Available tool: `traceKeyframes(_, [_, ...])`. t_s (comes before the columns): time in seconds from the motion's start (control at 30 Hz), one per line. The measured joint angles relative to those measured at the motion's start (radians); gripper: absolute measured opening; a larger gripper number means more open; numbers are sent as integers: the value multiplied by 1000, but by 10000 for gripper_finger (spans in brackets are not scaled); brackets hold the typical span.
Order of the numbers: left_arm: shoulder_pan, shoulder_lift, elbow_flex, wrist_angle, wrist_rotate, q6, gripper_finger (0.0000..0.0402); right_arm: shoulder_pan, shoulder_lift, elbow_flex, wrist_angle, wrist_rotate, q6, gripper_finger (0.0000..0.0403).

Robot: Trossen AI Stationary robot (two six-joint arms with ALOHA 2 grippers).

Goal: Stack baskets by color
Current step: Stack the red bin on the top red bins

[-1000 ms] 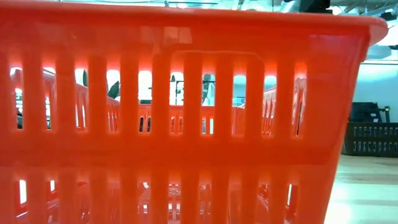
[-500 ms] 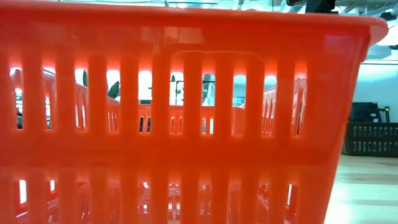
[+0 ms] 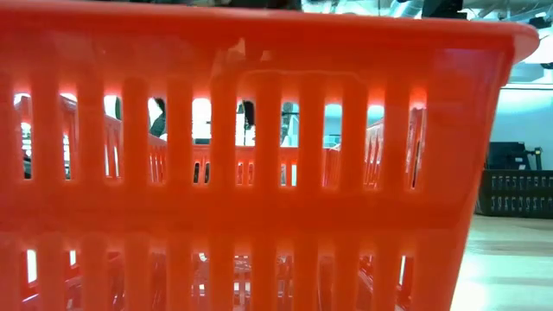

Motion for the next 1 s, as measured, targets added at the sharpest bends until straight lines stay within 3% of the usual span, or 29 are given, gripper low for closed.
traceKeyframes(0.13, [8, 11, 0, -1, 91, -20, 235, 0, 0, 0, 18, 3, -20, 214])
traceKeyframes(0.33, [-51, 11, 0, -6, 95, -180, 234, 0, 0, 0, 19, 3, -37, 214])
traceKeyframes(0.5, [-97, 38, 2, 47, 120, -201, 216, 0, 0, 0, 21, 3, -45, 214])
traceKeyframes(0.73, [-112, 106, 1, 111, 124, -178, 130, 0, 0, 0, 51, 3, -1, 214])
traceKeyframes(1.0, [-95, 101, 1, 64, 76, -117, 10, -4, 0, 0, 94, 2, 46, 214])
